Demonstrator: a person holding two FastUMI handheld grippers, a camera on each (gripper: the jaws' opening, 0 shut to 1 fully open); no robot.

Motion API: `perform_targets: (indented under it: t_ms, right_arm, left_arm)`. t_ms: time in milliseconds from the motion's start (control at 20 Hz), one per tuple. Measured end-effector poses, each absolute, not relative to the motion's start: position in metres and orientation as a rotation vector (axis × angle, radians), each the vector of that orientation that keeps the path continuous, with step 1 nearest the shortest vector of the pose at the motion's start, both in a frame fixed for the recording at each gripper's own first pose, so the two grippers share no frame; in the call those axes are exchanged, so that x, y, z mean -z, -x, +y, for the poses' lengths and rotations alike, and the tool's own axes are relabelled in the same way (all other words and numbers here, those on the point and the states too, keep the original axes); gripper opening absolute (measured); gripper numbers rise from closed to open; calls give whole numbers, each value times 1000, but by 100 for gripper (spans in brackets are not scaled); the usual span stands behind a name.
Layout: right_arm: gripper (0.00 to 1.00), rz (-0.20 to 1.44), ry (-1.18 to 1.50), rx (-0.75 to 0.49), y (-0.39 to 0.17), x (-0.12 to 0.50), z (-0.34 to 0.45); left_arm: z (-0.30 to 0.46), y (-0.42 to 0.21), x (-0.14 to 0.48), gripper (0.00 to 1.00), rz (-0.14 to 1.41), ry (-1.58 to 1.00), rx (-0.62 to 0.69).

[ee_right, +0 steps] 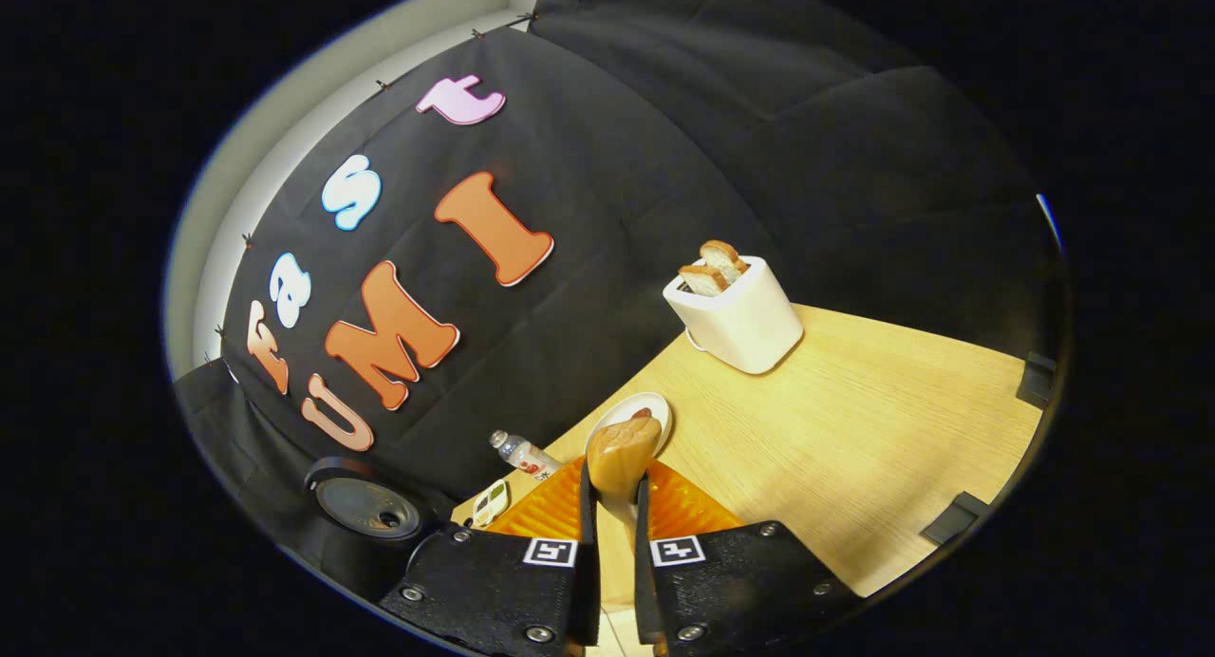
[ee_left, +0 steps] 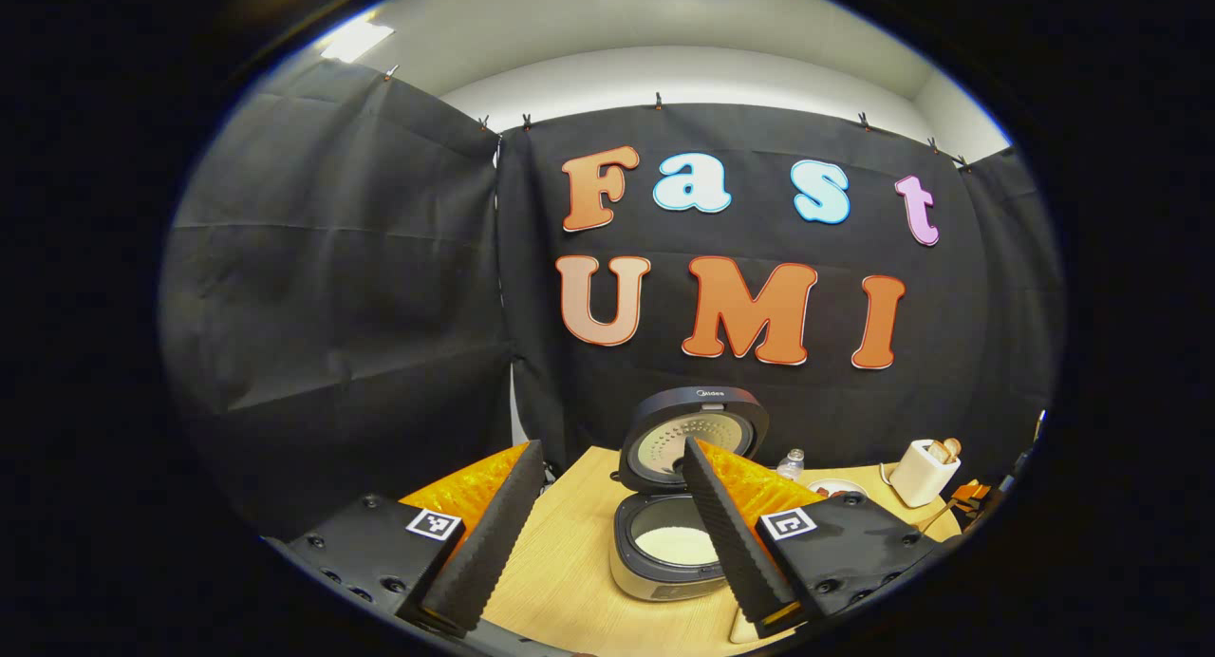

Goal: Close the left gripper, press the button to open the rice cooker; take a wooden spoon from the chopstick holder with the right hand, scoop a spoonful of rice and pour it into the rice cooker, then put the wooden spoon back into the chopstick holder.

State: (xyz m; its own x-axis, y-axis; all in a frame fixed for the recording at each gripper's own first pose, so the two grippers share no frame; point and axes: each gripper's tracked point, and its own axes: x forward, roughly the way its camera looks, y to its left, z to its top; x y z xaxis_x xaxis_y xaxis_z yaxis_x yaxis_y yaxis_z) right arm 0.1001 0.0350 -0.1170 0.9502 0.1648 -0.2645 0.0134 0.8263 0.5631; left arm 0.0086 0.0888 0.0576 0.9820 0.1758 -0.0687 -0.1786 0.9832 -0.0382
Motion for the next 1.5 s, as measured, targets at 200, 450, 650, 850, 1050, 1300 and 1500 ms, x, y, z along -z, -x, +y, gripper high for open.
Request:
perform_targets:
  t_ms: [200, 450, 650, 850, 1050, 1300, 1500]
  right_arm:
    - [14, 250, -552, -127, -69, 88, 74]
    - [14, 245, -431, -183, -28, 90, 135]
    - [14, 234, -300, -182, -14, 112, 167]
    - [14, 241, -120, -146, -8, 146, 182]
    - [14, 229, 63, -127, -5, 172, 193]
    - [14, 242, 262, -103, 0, 208, 204]
    - [14, 232, 303, -82, 1, 217, 212]
  left_arm:
    - [101, -26, -60, 97, 59, 43, -115]
    - [120, -43, -54, 97, 71, 39, -48]
    - [138, -57, -45, 97, 90, 31, -10]
    - [156, -63, -43, 97, 90, 10, 18]
    - [163, -62, -40, 97, 92, -16, 38]
    - [175, -63, -39, 96, 93, -22, 39]
    - [186, -61, -33, 96, 109, -29, 34]
